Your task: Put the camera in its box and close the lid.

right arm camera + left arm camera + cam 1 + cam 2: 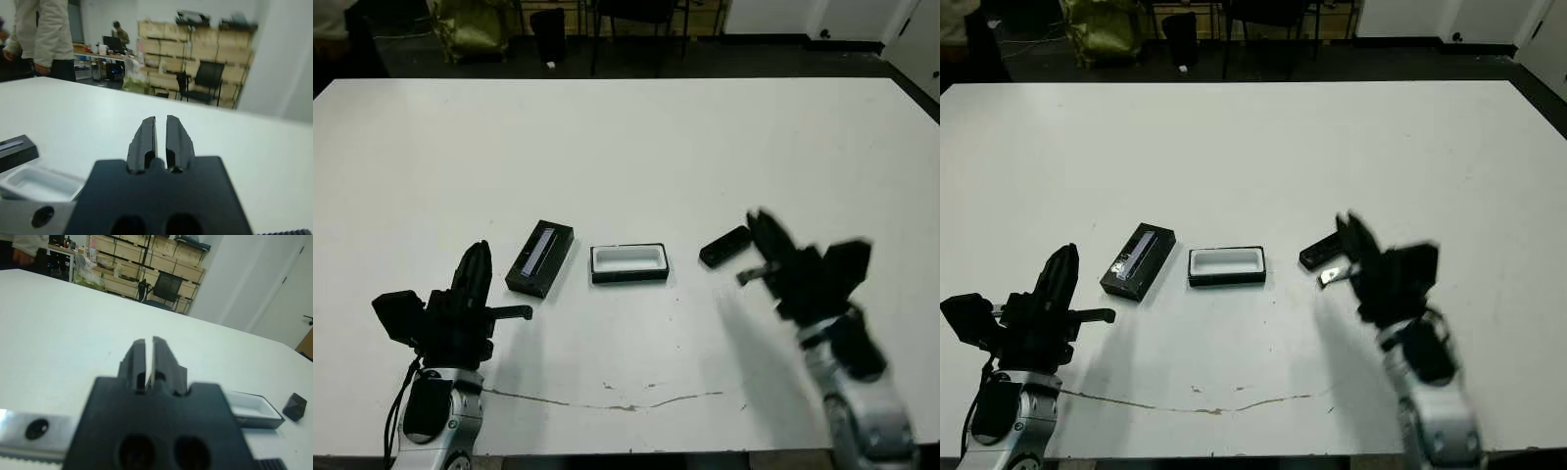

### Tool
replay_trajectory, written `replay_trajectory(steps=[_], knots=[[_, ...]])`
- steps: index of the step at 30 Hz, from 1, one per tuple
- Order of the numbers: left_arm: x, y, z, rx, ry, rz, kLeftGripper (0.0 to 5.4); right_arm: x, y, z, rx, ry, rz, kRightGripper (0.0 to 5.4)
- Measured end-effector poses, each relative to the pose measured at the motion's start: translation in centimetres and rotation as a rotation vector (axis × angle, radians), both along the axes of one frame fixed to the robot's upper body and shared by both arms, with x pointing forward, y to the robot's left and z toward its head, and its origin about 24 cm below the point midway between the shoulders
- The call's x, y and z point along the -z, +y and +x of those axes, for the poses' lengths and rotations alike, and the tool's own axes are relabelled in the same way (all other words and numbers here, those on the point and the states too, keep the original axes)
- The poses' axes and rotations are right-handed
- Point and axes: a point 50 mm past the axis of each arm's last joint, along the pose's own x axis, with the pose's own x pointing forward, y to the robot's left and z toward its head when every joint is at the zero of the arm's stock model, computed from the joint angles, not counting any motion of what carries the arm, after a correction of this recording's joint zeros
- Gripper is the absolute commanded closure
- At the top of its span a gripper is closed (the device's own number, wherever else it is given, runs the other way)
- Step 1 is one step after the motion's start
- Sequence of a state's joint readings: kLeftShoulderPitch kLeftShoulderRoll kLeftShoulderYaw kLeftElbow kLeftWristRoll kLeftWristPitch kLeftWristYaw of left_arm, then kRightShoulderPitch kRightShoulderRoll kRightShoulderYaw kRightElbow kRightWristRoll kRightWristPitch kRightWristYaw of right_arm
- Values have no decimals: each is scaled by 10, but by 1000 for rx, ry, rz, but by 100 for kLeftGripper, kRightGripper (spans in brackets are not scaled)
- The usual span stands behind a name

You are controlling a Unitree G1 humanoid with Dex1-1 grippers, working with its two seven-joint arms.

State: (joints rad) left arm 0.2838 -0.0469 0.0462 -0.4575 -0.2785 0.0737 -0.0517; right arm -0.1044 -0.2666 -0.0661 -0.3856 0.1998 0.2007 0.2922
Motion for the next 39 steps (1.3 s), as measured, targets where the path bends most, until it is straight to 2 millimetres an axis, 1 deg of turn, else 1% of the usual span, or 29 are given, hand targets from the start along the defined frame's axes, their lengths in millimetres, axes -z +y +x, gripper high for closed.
replay_trajectory(steps=[4, 7, 11, 15, 20, 23, 29, 34, 39], knots=[[0, -1, 0, -7, 3, -11, 537, -37, -8, 28, -38, -80, -176, 540], [1, -1, -1, -8, -2, -9, 537, -51, -9, 48, -80, -73, -315, 540], [1, 0, 0, -10, -3, -6, 537, -52, -4, 74, -124, 3, -482, 540], [1, 0, -1, -10, -5, -6, 537, -50, -4, 100, -122, 73, -642, 540], [2, 0, -1, -9, -6, -6, 537, -37, -7, 125, -134, 177, -839, 540], [2, 0, -1, -9, -5, -7, 537, -32, -6, 132, -150, 202, -942, 540], [2, -1, -2, -7, -1, -11, 537, -30, -3, 140, -167, 227, -1052, 540], [3, -2, -3, -2, 12, -22, 537, -32, -3, 142, -185, 237, -1061, 540], [3, -2, -4, 0, 13, -28, 537, -26, -8, 141, -226, 298, -1026, 540]])
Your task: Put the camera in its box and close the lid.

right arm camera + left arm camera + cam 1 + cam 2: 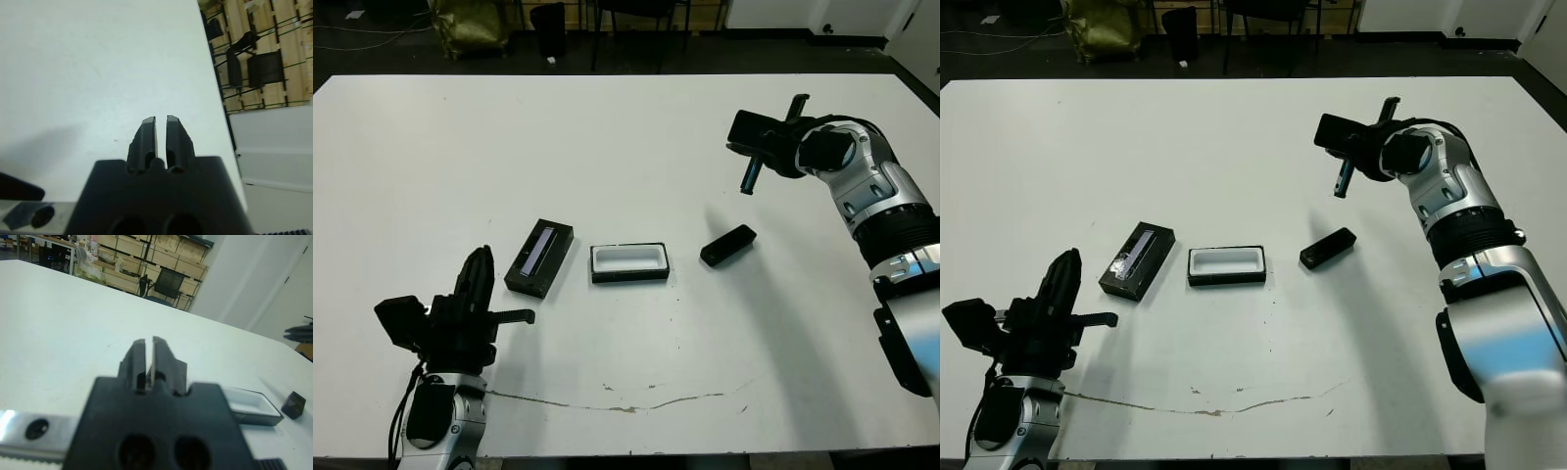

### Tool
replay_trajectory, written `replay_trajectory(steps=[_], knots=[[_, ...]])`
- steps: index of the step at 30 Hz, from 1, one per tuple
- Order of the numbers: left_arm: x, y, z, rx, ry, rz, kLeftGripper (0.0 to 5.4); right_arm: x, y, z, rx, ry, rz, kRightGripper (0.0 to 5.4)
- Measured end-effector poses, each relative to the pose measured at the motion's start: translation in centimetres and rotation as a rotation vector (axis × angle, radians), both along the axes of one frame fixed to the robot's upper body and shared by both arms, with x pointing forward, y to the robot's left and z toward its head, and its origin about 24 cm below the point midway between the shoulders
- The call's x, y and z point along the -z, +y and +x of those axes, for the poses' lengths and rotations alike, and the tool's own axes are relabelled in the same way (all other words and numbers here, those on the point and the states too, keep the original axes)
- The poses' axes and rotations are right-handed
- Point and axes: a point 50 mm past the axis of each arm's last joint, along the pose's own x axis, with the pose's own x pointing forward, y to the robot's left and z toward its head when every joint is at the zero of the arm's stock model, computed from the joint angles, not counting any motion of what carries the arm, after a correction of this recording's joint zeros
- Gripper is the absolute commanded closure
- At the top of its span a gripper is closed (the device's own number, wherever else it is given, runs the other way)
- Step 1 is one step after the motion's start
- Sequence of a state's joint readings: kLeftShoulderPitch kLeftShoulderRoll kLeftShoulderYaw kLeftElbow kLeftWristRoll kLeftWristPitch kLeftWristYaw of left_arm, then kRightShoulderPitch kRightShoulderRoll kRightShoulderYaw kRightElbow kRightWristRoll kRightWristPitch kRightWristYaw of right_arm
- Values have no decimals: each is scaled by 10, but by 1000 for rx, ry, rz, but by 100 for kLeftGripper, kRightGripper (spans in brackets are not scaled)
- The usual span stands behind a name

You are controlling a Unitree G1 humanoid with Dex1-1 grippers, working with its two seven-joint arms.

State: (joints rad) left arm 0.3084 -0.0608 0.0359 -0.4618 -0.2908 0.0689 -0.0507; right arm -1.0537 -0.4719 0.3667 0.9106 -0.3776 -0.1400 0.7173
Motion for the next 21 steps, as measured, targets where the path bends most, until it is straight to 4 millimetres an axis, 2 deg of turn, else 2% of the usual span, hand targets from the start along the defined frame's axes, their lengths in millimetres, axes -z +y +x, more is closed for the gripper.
replay_trajectory(steps=[6, 11, 21], knots=[[0, -1, -1, 3, 5, -7, 537, 5, -2, -2, -22, 63, 11, 540], [0, -1, -1, 6, 4, -9, 537, 12, 1, -4, -77, 84, -60, 540], [0, -2, -1, 6, 11, -9, 537, 26, -4, -7, -50, 160, -70, 540]])
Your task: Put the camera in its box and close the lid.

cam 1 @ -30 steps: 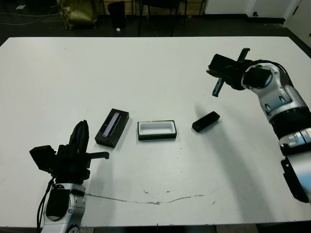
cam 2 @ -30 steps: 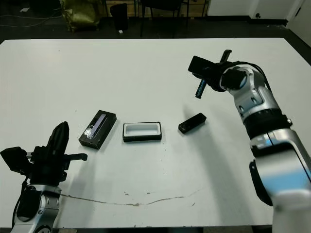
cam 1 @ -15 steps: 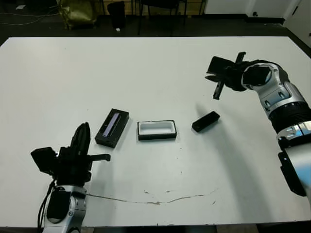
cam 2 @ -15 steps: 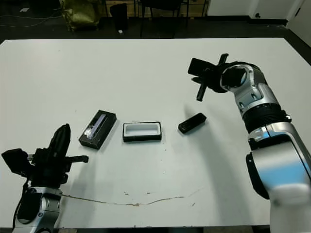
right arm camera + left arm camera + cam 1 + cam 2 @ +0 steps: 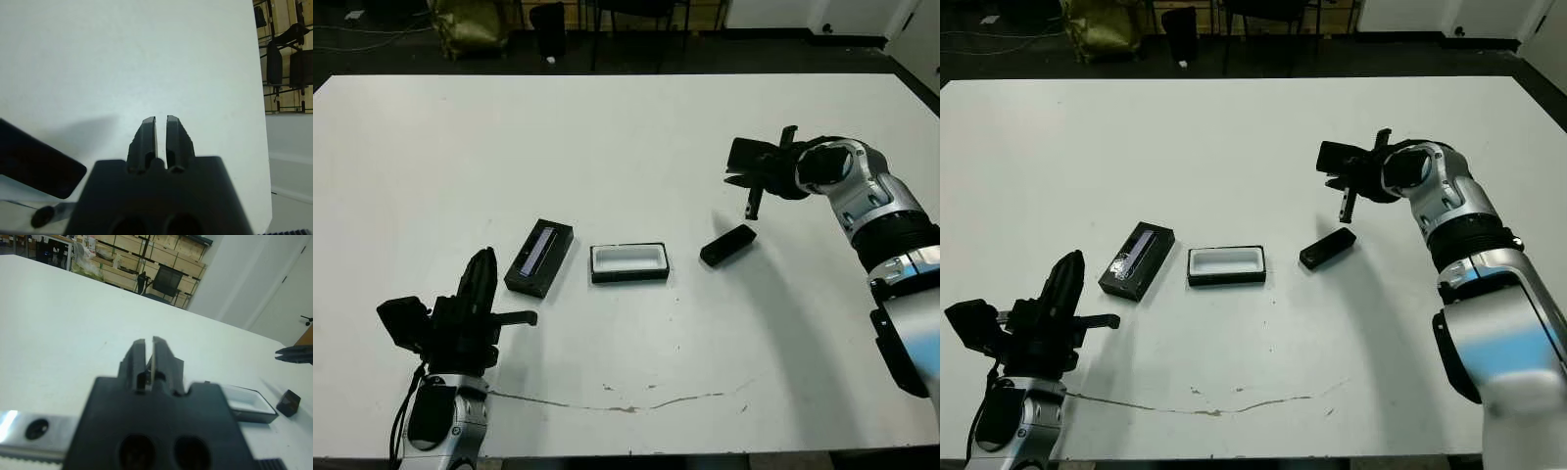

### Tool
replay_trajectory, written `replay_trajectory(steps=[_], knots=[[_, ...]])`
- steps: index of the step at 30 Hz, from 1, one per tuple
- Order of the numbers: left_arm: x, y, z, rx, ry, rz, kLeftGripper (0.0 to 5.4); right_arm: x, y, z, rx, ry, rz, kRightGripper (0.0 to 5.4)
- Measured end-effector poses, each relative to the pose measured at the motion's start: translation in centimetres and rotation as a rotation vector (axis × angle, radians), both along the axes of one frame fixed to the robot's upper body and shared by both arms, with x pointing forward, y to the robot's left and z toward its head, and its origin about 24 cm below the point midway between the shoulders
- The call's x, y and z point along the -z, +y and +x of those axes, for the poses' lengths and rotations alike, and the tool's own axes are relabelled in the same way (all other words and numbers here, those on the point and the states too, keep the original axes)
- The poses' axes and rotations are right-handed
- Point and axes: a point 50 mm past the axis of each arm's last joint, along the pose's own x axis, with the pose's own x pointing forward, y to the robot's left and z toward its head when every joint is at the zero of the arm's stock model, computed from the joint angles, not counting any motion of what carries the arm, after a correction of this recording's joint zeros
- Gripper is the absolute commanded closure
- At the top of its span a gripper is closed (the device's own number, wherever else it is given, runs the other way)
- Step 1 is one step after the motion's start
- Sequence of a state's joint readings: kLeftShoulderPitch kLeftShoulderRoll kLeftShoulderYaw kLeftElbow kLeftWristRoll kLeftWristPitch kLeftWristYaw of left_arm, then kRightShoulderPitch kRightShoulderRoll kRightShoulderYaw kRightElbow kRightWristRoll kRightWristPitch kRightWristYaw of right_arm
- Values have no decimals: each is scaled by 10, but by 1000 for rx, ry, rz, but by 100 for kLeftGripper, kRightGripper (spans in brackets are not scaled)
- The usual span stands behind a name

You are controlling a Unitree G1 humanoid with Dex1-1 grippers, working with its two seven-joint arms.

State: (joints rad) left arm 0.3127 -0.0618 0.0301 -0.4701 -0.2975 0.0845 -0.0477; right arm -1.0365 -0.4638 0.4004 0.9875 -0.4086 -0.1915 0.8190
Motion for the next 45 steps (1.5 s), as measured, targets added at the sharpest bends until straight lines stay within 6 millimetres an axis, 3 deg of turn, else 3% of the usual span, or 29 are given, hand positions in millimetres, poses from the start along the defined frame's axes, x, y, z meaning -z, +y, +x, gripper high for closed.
replay_trajectory(steps=[7, 29, 45], knots=[[0, 0, 0, -6, 7, -1, 537, 14, -6, -5, 43, 81, -15, 540], [-1, -3, 0, 11, -8, 3, 537, 26, -5, -13, 8, 147, -44, 540], [1, -4, -3, -1, -2, -8, 537, 31, -14, -19, -6, 169, -78, 540]])
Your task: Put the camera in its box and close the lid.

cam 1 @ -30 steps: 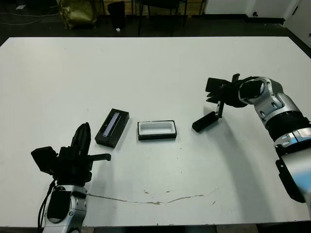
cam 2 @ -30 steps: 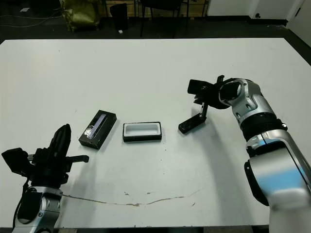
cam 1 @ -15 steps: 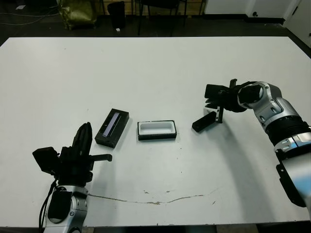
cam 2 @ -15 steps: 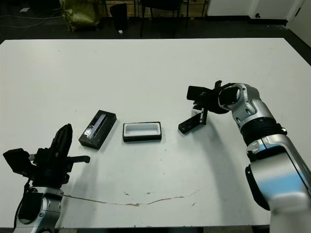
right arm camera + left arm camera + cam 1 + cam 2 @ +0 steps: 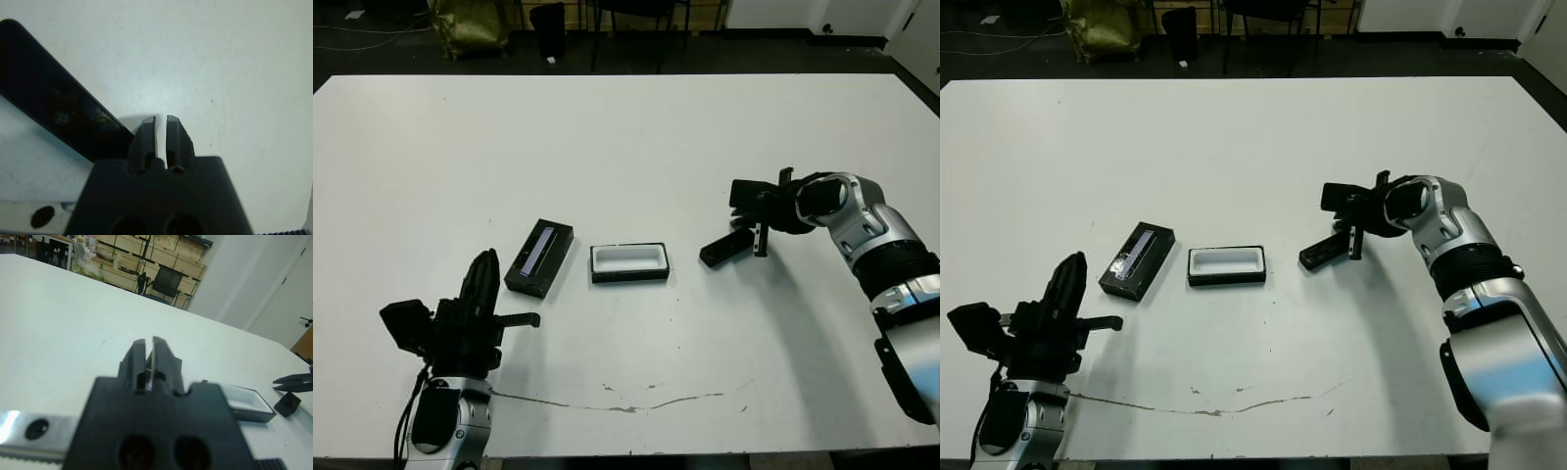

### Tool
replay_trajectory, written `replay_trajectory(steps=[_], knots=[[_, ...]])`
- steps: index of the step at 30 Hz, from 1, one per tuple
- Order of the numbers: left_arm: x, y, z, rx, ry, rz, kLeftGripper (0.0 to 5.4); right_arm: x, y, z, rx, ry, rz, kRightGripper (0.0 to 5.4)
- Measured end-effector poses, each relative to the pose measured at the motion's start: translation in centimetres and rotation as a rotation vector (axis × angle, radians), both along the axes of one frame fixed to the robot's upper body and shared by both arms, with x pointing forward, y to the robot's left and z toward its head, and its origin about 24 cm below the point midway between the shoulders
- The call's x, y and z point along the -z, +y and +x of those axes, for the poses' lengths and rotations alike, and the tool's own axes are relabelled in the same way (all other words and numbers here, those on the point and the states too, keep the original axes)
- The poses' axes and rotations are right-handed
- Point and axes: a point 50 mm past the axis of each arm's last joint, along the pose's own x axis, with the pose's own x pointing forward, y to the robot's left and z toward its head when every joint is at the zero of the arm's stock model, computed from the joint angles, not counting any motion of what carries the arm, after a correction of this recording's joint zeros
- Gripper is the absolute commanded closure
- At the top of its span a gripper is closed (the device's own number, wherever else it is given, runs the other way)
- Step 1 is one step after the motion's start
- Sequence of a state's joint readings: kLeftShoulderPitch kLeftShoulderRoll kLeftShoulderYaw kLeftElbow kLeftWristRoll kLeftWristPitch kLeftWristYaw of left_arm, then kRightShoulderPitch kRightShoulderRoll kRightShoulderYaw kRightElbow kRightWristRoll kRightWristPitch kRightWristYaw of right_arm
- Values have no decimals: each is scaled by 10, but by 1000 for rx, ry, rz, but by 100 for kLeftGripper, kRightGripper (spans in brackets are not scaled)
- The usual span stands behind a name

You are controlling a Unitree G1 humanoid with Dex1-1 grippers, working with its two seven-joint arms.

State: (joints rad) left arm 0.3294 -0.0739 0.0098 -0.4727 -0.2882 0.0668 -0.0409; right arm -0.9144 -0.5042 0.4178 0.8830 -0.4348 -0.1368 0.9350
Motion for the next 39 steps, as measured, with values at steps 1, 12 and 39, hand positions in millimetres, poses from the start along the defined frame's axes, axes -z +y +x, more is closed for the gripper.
replay_trajectory(steps=[1, 12, 39], knots=[[0, 0, 0, -1, 0, 0, 537, 0, -1, -1, -1, 5, -1, 540], [2, 0, -2, -16, 12, 3, 537, 1, -2, -8, -22, 22, 12, 540], [-2, -1, -1, -16, -4, 2, 537, 0, -10, -26, -44, 133, 66, 540]])
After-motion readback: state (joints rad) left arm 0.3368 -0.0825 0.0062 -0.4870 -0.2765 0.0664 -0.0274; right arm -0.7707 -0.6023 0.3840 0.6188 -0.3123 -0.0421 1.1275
